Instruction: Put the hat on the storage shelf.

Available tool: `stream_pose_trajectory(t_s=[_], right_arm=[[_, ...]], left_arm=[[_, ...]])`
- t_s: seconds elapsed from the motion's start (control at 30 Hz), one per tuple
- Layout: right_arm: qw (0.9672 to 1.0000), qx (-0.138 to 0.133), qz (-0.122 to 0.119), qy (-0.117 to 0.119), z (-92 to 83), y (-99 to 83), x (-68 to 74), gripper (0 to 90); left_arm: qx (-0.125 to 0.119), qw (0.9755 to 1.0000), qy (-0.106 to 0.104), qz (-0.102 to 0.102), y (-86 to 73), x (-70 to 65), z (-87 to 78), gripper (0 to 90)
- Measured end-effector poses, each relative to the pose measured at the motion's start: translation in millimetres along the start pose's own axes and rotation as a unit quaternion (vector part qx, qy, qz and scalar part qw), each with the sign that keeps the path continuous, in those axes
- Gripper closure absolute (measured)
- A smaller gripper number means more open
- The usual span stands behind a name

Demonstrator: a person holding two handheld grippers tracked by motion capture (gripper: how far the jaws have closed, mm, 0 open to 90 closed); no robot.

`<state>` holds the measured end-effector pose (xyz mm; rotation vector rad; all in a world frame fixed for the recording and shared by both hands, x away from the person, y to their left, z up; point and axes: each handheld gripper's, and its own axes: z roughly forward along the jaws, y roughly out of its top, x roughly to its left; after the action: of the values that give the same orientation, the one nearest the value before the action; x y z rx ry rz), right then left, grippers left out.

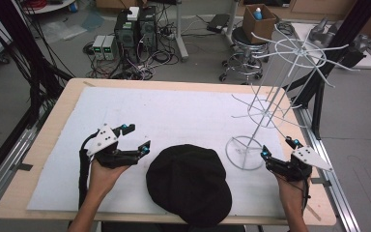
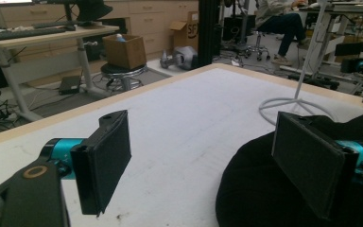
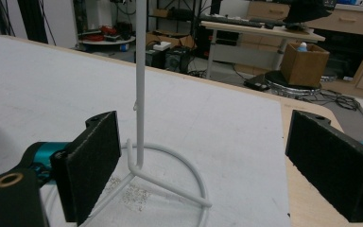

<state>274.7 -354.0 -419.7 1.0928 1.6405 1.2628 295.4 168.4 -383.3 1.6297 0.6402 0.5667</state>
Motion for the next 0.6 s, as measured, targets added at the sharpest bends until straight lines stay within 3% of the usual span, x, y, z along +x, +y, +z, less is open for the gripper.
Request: stream_pose_trajectory(t_s=[0.6], right_arm=[[1.0000, 0.001, 0.002, -0.004, -0.8, -0.3, -1.6, 10.2]], left_arm=[[0.012, 0.9987, -0.048, 0.009, -1.2, -28.5, 22.4, 20.4]])
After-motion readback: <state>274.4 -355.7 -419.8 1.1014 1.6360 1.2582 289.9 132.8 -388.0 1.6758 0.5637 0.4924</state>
